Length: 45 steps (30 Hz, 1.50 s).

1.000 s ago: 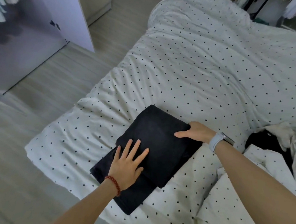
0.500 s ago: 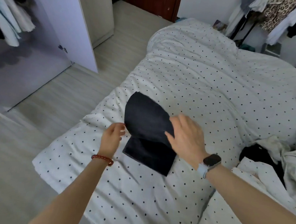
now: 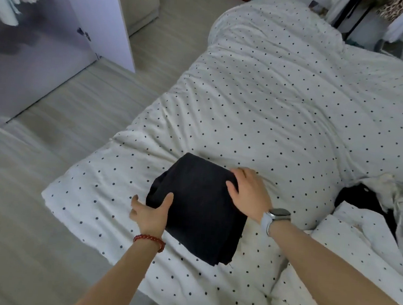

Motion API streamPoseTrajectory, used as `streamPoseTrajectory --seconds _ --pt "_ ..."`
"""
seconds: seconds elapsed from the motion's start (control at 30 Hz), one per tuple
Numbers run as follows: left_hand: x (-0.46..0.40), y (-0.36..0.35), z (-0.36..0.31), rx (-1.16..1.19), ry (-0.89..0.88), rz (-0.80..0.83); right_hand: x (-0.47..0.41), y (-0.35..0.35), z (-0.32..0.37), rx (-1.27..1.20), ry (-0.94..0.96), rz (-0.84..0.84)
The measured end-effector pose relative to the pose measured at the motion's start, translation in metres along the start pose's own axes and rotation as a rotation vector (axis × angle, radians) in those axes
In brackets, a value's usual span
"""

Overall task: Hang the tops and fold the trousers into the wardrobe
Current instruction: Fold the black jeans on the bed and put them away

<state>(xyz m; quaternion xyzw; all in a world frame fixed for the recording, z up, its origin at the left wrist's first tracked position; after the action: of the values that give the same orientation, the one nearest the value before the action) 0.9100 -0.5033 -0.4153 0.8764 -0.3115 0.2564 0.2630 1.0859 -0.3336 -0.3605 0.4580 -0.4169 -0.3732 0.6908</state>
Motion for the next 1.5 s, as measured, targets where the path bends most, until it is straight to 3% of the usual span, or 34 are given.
streamPoseTrajectory --seconds 0.13,0.2,0.4,0.53,0.7,0.83,1.13,1.37,1.5 --pt "0.019 -0.016 0.03 0.098 0.11 -0.027 -0.037 -0.035 -0.01 0.042 -0.07 0.328" --pt "0.03 -0.029 0.037 0.169 0.079 0.008 -0.041 -0.048 -0.005 -0.005 -0.043 0.433" --pt "0.032 -0.046 0.035 0.367 -0.034 -0.035 -0.045 -0.054 -0.006 -0.209 -0.046 0.599" --pt "0.033 -0.03 0.033 0.393 -0.139 -0.093 -0.031 -0.039 0.008 -0.433 0.007 0.598" --pt "0.035 0.025 -0.02 0.359 -0.38 -0.233 -0.021 0.006 0.056 -0.61 0.11 0.384" --pt "0.038 0.109 -0.099 0.252 -0.598 -0.39 -0.021 0.059 0.138 -0.761 0.222 0.247" --pt "0.023 0.321 -0.23 0.238 -0.819 -0.619 -0.027 0.155 0.371 -0.936 0.514 0.111" --pt "-0.028 0.505 -0.337 0.181 -1.035 -0.598 -0.045 0.194 0.582 -1.069 0.648 0.047" --pt "-0.05 0.575 -0.402 0.113 -1.113 -0.579 -0.064 0.221 0.663 -1.161 0.652 0.02"
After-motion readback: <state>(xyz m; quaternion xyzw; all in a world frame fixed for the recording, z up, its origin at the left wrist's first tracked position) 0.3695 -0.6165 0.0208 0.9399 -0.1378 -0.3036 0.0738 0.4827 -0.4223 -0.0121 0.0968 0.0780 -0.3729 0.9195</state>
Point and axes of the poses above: each hand's wrist, its own x-axis away from the middle knuckle, its own y-axis out of the back of the hand, z = x × y, the point moved 8 cm from there along -x, towards the middle knuckle, and after that the axes turned 10 degrees about -y, right-handed, at the moved point
